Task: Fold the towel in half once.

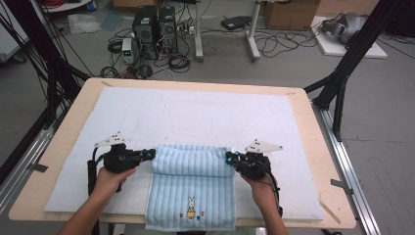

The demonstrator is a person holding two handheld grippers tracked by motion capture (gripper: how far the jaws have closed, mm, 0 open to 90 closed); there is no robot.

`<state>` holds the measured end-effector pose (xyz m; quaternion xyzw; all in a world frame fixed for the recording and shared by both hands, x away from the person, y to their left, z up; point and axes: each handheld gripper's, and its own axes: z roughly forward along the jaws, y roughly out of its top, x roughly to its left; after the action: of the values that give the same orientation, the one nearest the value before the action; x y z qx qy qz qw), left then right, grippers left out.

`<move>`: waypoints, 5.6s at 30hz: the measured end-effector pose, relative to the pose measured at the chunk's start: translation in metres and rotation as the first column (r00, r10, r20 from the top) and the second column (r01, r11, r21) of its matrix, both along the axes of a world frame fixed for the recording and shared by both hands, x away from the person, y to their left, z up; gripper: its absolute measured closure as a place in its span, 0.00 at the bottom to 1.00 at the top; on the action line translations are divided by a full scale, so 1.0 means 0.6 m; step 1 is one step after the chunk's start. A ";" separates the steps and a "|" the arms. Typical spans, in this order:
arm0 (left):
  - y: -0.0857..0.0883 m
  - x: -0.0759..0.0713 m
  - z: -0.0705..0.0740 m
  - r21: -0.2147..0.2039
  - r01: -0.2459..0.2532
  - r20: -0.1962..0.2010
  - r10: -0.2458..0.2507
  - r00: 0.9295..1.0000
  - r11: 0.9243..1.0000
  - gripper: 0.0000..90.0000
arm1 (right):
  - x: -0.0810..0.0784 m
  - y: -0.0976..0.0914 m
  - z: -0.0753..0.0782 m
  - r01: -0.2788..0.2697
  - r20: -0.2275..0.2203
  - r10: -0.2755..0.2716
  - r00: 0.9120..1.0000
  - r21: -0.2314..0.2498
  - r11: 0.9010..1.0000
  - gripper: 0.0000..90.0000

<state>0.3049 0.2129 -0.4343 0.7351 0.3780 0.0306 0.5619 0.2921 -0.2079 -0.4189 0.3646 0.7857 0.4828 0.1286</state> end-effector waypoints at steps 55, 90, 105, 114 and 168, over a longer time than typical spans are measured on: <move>-0.021 0.075 -0.033 0.140 -0.113 -0.136 0.132 0.982 0.984 0.54 | 0.086 0.011 -0.040 0.204 -0.152 -0.213 0.965 -0.070 0.976 0.58; -0.055 0.164 -0.023 0.168 -0.137 -0.044 0.146 0.988 0.976 0.92 | 0.161 0.027 -0.027 0.188 -0.066 -0.194 0.979 -0.079 0.979 0.91; -0.056 0.221 -0.021 0.151 -0.136 0.016 0.135 0.991 0.979 0.92 | 0.222 0.031 -0.037 0.228 -0.051 -0.233 0.971 -0.089 0.970 0.91; -0.048 0.224 -0.025 0.159 -0.193 -0.022 0.199 0.980 0.968 0.71 | 0.226 0.031 -0.044 0.240 -0.054 -0.245 0.968 -0.094 0.966 0.85; -0.038 0.152 0.003 0.135 -0.068 0.139 0.049 0.989 0.989 0.94 | 0.196 0.011 -0.019 0.155 -0.085 -0.165 0.983 -0.115 0.981 0.98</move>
<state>0.3961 0.1898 -0.4326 0.7574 0.3573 0.1232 0.5325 0.4095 -0.2014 -0.4302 0.4414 0.7840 0.4100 0.1496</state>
